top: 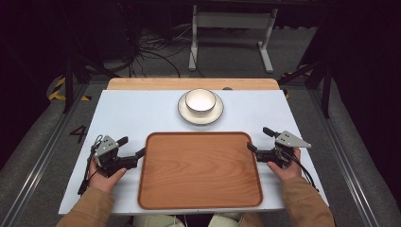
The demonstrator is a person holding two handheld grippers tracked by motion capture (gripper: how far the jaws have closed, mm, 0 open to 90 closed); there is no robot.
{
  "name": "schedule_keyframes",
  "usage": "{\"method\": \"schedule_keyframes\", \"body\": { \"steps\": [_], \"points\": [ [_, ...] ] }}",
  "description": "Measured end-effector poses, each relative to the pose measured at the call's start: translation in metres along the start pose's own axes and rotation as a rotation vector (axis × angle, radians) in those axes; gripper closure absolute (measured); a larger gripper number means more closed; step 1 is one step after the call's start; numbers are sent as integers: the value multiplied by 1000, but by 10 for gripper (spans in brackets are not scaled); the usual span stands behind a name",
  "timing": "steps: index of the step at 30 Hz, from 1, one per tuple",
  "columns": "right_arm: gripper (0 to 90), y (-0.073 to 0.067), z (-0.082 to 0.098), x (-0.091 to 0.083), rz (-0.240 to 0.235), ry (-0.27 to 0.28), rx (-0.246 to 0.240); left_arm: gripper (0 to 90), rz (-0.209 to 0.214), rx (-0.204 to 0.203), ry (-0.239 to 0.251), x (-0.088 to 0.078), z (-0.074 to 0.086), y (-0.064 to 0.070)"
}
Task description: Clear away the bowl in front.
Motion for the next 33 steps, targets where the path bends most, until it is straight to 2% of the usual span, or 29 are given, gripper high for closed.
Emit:
{"method": "schedule_keyframes", "body": {
  "steps": [24, 30, 33],
  "points": [
    [83, 0, 0, 0, -1, -2, -2, 150, -9, -7, -4, 1, -1, 0],
    [84, 0, 0, 0, -3, -2, -2, 150, 22, -23, 19, -1, -10, 3],
    [84, 0, 0, 0, -4, -2, -3, 149, 25, -16, 9, -2, -14, 5]
  ]
}}
Point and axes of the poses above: each handheld gripper's, and its own axes: x roughly forward along the jaws, z roughly out of its underside, y roughly to its right, the point moved 1 cm from there along x, roughly forward along the jaws, and after that the axes turned 11 degrees about z, right-handed, at the moved point
